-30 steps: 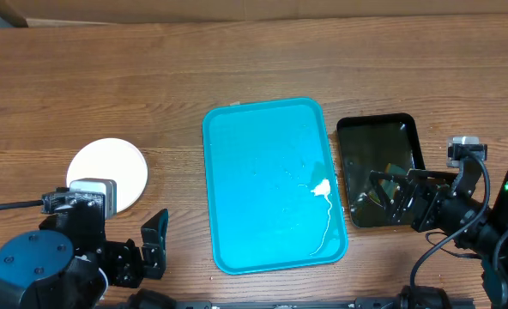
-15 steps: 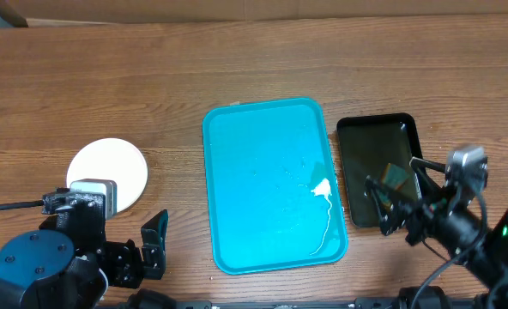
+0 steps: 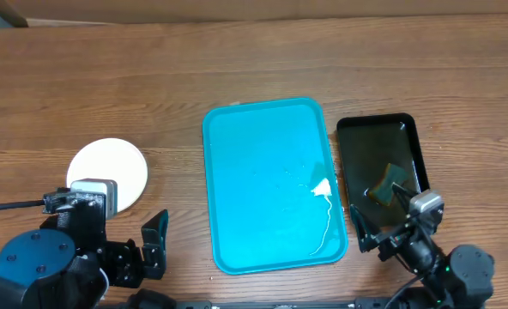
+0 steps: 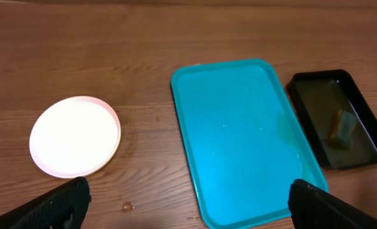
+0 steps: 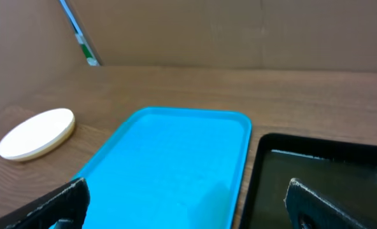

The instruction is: Clean dirty plates on tray and stack at the side

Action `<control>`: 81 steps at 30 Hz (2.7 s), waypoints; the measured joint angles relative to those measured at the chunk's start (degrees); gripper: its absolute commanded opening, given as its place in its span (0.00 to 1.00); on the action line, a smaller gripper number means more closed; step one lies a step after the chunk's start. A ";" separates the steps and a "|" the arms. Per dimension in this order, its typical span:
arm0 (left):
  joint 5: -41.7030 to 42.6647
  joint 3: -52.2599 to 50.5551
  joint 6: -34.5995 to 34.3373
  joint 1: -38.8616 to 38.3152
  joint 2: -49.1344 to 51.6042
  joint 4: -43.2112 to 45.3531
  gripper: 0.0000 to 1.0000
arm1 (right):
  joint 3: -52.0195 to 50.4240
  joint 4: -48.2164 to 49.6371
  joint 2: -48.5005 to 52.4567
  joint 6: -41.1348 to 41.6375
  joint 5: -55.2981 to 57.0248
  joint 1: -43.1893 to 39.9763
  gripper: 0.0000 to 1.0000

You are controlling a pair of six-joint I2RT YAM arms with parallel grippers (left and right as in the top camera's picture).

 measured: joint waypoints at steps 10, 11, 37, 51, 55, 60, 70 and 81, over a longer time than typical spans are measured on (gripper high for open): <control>0.00 0.00 0.00 0.00 0.00 0.00 1.00 | -11.93 17.81 -0.55 -0.02 0.20 -0.02 1.00; 0.00 0.00 0.00 0.00 0.00 0.00 1.00 | -12.85 20.35 -0.55 0.02 0.20 -0.02 1.00; 0.00 0.00 0.00 0.00 0.00 -0.02 1.00 | -15.47 26.29 -0.55 -0.02 0.44 0.68 1.00; 1.60 -6.56 0.02 17.68 -1.16 14.49 1.00 | -15.47 26.49 -0.55 -0.02 0.39 0.68 1.00; 8.90 -18.88 0.46 25.24 -5.35 31.45 1.00 | -15.47 26.62 -0.55 -0.04 0.44 0.70 1.00; 15.21 -38.25 1.70 26.29 -15.93 52.39 1.00 | -15.47 26.58 -0.55 -0.02 0.42 0.68 1.00; 19.87 -69.18 1.97 26.32 -36.44 72.43 1.00 | -15.47 26.60 -0.55 -0.02 0.48 0.70 1.00; 21.84 -88.15 1.92 25.79 -44.68 87.47 1.00 | -15.47 26.60 -0.55 -0.04 0.44 0.68 1.00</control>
